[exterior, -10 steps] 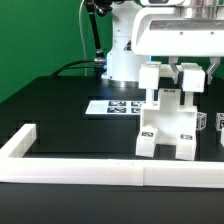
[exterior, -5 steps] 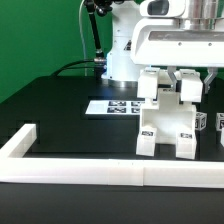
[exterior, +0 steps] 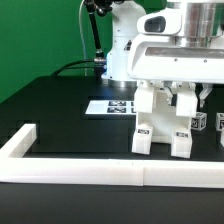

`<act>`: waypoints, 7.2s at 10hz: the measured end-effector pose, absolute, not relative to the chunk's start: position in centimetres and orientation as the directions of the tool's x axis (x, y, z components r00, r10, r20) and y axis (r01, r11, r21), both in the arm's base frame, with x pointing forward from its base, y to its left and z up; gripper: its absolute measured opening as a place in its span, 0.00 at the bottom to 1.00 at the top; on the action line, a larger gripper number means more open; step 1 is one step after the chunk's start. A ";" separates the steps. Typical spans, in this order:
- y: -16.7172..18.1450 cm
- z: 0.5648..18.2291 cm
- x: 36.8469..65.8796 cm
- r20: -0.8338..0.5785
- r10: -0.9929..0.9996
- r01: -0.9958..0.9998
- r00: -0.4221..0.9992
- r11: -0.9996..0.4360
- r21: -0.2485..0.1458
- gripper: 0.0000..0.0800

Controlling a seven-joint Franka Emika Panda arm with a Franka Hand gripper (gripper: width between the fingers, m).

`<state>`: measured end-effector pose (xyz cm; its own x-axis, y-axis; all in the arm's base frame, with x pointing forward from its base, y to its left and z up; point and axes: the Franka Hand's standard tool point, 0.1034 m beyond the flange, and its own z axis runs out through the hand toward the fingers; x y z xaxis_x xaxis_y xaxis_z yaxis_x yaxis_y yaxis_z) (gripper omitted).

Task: Assemble chair

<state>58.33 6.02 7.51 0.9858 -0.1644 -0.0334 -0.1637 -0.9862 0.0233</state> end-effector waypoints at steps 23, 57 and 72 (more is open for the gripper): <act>8.8 14.0 57.5 0.008 -0.229 -0.229 0.973 -0.973 -0.029 0.81; 18.3 2.3 48.8 0.031 -0.097 -0.097 0.995 -0.995 0.006 0.81; 18.4 3.8 49.1 0.032 -0.100 -0.100 0.995 -0.995 -0.001 0.36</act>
Offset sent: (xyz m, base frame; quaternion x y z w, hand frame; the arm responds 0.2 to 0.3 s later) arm 0.0034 -0.0001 -0.0017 0.0064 0.0003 -0.0028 1.0000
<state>49.13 18.39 3.76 0.9945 -0.0996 0.0317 -0.0996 -0.9950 -0.0009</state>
